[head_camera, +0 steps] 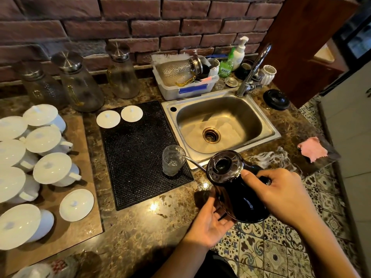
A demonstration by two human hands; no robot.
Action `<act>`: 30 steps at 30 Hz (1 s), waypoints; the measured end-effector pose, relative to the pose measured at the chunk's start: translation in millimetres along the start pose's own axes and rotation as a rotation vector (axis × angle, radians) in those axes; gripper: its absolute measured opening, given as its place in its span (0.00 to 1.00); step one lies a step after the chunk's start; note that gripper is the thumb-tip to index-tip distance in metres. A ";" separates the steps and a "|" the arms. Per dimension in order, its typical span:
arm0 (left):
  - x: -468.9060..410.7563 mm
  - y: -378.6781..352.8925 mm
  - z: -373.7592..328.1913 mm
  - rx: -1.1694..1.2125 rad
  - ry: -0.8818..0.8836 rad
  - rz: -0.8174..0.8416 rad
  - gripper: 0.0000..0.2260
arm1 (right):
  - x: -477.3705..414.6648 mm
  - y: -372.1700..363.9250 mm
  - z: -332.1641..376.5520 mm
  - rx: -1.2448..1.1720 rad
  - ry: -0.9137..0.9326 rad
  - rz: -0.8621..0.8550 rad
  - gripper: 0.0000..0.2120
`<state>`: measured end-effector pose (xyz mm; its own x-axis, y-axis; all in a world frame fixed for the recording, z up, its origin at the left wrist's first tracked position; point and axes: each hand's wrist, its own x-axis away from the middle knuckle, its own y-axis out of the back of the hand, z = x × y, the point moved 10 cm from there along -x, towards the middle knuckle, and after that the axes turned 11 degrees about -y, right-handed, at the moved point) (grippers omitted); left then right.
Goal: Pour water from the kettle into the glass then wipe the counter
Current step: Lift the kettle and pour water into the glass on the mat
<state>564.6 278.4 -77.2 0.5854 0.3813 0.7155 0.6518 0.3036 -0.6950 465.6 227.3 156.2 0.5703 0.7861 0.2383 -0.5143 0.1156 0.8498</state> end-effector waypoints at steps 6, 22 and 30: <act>-0.6 0.0 5.1 0.046 0.021 0.015 0.31 | -1.9 -0.3 1.2 0.057 -0.023 -0.001 0.30; -4.9 -3.2 9.7 0.098 0.031 0.077 0.32 | -0.6 7.5 15.1 0.133 -0.037 -0.017 0.33; -6.5 -11.2 9.1 0.110 -0.023 0.124 0.42 | -0.7 11.0 26.1 0.176 -0.029 -0.016 0.30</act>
<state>549.0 280.5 -74.7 0.6464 0.4411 0.6226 0.5176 0.3460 -0.7825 476.3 212.2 177.6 0.5969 0.7670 0.2352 -0.3864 0.0179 0.9222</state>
